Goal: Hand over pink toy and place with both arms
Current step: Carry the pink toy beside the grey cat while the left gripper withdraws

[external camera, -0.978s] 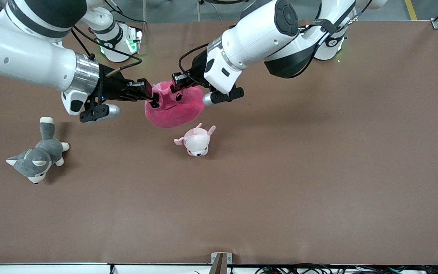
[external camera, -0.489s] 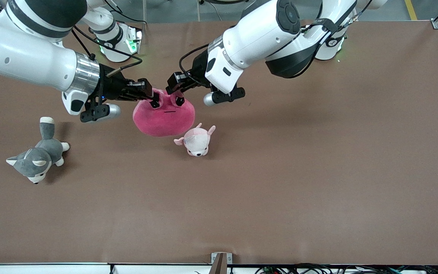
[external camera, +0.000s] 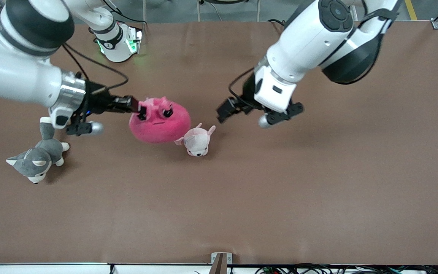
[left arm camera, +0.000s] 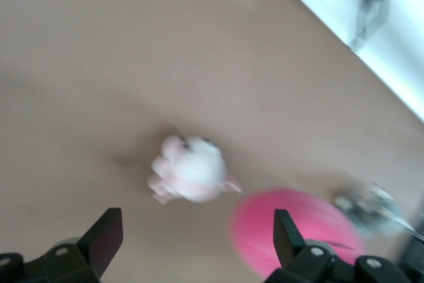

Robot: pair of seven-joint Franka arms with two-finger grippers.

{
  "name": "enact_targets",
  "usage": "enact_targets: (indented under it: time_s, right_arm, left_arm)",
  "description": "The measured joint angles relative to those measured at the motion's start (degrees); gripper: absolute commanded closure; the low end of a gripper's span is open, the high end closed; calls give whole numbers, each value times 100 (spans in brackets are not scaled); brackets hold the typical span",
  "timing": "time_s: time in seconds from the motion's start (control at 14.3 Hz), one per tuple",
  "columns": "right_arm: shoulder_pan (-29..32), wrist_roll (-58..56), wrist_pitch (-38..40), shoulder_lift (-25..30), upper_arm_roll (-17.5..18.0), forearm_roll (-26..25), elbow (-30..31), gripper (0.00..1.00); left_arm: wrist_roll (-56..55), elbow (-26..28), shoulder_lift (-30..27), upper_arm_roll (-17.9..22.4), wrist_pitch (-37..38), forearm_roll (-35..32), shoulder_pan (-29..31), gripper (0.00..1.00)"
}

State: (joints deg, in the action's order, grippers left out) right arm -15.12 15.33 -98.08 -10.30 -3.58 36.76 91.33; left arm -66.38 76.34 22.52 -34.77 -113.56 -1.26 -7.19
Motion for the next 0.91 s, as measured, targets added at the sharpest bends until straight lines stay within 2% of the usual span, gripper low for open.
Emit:
enact_targets:
  time_s: [0.21,0.35,0.56,0.77,0.84,0.91]
  right_arm:
    - [608,-220,136,-249,-20,2,-1,99]
    - [1018,-647,363,-441,-27,29,-2,99]
    - [1571,-1517,535,-839,-31,100,-1,99]
    - [1815,-1959,583,-1197,-29,116,-5,99]
    - [1864,-2022,631,-1283,-28,117,-7,99]
    - [1903,-2062,657,-1357,-28,121,-7,99]
  left_arm:
    - [7,-5,-23,6,815,-947,339,0]
    - [69,-20,-150,4,1119,-1293,536,0]
    - [846,-27,-463,6,1613,-1344,825,0]
    - [2028,-31,-721,19,1884,-1345,1169,0]
    - [2311,-32,-793,97,1989,-1345,1212,0]
    - [2562,-32,-879,355,2104,-1330,1110,0]
